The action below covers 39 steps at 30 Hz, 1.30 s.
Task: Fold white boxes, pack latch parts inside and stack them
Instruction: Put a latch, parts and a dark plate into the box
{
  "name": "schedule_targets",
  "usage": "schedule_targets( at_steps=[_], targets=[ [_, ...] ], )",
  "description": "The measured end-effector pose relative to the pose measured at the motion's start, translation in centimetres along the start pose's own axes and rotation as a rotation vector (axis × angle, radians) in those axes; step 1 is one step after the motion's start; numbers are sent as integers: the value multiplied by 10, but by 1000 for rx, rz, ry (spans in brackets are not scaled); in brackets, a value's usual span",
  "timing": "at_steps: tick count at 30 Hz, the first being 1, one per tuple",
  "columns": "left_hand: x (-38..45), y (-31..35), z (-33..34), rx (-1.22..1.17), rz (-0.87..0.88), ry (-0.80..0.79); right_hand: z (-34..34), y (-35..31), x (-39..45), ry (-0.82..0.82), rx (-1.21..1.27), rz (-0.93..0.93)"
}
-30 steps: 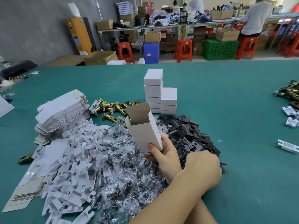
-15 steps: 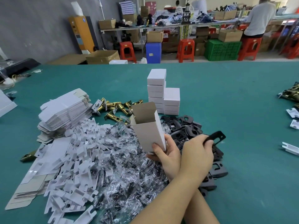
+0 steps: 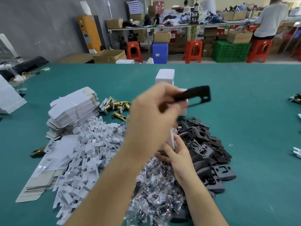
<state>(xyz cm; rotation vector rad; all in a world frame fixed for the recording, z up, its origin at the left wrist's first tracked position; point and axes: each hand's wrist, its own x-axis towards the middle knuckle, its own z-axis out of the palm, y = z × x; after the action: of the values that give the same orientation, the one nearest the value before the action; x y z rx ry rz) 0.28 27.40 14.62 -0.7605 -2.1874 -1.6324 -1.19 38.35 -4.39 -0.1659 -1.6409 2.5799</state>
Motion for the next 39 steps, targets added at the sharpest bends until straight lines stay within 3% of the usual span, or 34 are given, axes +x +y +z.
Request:
schedule_targets(
  at_steps=[3,6,11,16,32,36,39],
  targets=[
    [20,3,-49,217,-30,48,1,1,-1,1,-8,-17],
    [28,-9,-69,447,-78,-62,-1,3,1,22,-3,-20],
    [34,-29,-62,756,-74,-170,0,1,0,-6,10,-19],
    [41,-40,-39,864,-107,-336,0,-1,-1,-38,33,-26],
    [36,-65,-20,437,-352,-594,-1,-2,-1,-35,100,-36],
    [34,-61,-21,431,-380,-753,-3,-2,-1,-38,101,-31],
    [35,-59,-21,432,-374,-762,-3,-2,-1,-40,102,-28]
  ],
)
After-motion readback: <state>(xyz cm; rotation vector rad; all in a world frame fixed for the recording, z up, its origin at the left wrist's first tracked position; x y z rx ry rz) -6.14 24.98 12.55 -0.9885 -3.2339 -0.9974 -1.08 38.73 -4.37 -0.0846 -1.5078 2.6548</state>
